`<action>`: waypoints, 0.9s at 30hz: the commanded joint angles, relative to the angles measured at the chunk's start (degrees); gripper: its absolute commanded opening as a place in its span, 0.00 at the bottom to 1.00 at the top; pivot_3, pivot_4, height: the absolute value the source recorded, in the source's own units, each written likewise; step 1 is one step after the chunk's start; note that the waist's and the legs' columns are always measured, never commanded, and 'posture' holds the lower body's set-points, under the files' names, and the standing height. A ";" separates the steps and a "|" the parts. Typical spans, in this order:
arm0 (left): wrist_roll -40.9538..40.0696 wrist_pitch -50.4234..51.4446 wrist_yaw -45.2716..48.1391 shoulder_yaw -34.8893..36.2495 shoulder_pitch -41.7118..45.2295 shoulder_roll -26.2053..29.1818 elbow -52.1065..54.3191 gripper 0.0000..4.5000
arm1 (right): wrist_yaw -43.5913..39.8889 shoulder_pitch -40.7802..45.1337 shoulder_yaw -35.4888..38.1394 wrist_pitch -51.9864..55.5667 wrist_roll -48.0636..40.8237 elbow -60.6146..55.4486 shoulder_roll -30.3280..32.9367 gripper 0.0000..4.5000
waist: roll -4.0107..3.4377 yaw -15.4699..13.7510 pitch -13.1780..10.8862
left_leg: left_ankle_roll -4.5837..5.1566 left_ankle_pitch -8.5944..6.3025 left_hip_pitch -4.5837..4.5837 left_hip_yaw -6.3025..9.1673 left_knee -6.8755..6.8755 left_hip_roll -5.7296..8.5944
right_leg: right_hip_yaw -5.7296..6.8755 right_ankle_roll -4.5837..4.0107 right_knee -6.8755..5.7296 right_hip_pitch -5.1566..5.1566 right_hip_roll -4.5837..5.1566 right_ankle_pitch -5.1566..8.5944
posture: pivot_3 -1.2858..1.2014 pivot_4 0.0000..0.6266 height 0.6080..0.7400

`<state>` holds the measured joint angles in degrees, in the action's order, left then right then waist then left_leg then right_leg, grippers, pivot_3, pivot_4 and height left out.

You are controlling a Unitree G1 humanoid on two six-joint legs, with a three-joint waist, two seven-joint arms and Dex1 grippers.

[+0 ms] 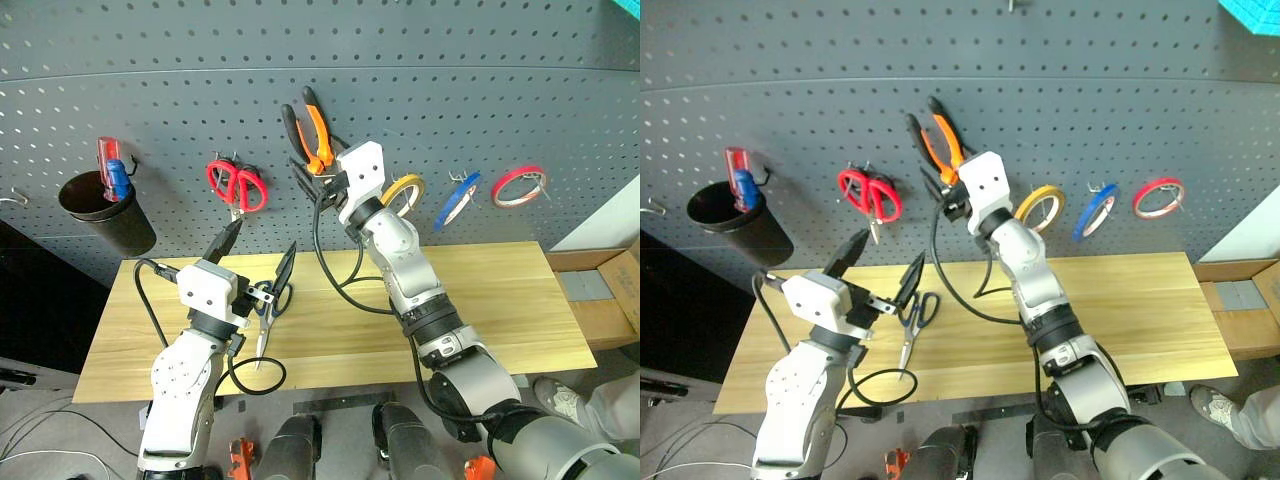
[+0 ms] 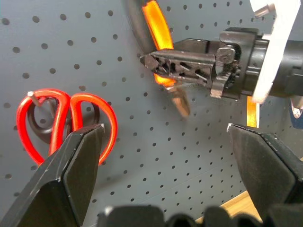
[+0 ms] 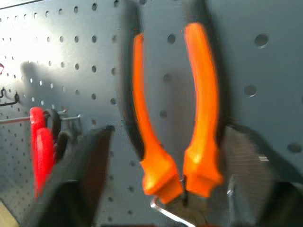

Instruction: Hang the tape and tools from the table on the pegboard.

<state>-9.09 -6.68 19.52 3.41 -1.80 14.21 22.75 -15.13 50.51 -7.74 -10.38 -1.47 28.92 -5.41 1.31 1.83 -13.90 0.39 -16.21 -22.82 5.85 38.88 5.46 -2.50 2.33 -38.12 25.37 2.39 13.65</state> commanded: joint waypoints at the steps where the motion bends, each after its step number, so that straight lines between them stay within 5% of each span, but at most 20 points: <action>1: -1.22 0.80 -0.65 0.88 0.04 0.01 2.48 1.00 | 2.51 0.84 3.62 2.98 -2.93 -3.02 -0.87 0.99 | 0.00 -0.01 0.02 | 0.00 0.00 0.03 0.00 0.01 0.00 | 0.01 -0.04 0.00 -0.04 0.00 -0.03 | 0.53 0.33 1.00; 12: -3.78 4.98 -1.03 2.28 -1.96 -0.09 2.33 1.00 | -8.11 -9.47 -0.85 16.30 -5.60 -21.53 5.23 0.99 | 0.01 -0.24 0.40 | -0.06 0.05 0.09 0.02 0.05 -0.03 | 0.10 -0.16 0.06 -0.10 0.01 -0.23 | 0.52 0.33 1.00; 18: -6.83 9.89 0.08 2.90 -4.71 0.74 1.23 1.00 | -17.63 -18.92 -3.37 27.01 -9.52 -36.11 14.58 0.99 | 0.01 0.04 0.41 | -0.05 0.03 0.05 -0.09 -0.01 -0.08 | 0.05 -0.16 0.13 -0.04 0.00 -0.23 | 0.52 0.33 1.00; 27: -8.55 33.89 -4.10 1.63 -5.01 3.89 2.04 1.00 | -34.74 -28.82 -15.30 45.11 -13.80 -49.98 33.62 0.99 | 0.04 -0.21 0.42 | 0.17 -0.10 0.14 -0.02 0.04 -0.08 | 0.15 -0.15 0.19 -0.23 0.06 -0.22 | 0.51 0.35 1.00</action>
<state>-17.92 23.39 16.50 5.77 -7.31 17.27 22.69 -48.11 21.38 -21.23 33.02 -14.85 -17.69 27.54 1.35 1.62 -13.48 0.56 -16.30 -22.68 5.81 38.92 5.38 -2.36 2.18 -37.93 25.15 2.46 13.43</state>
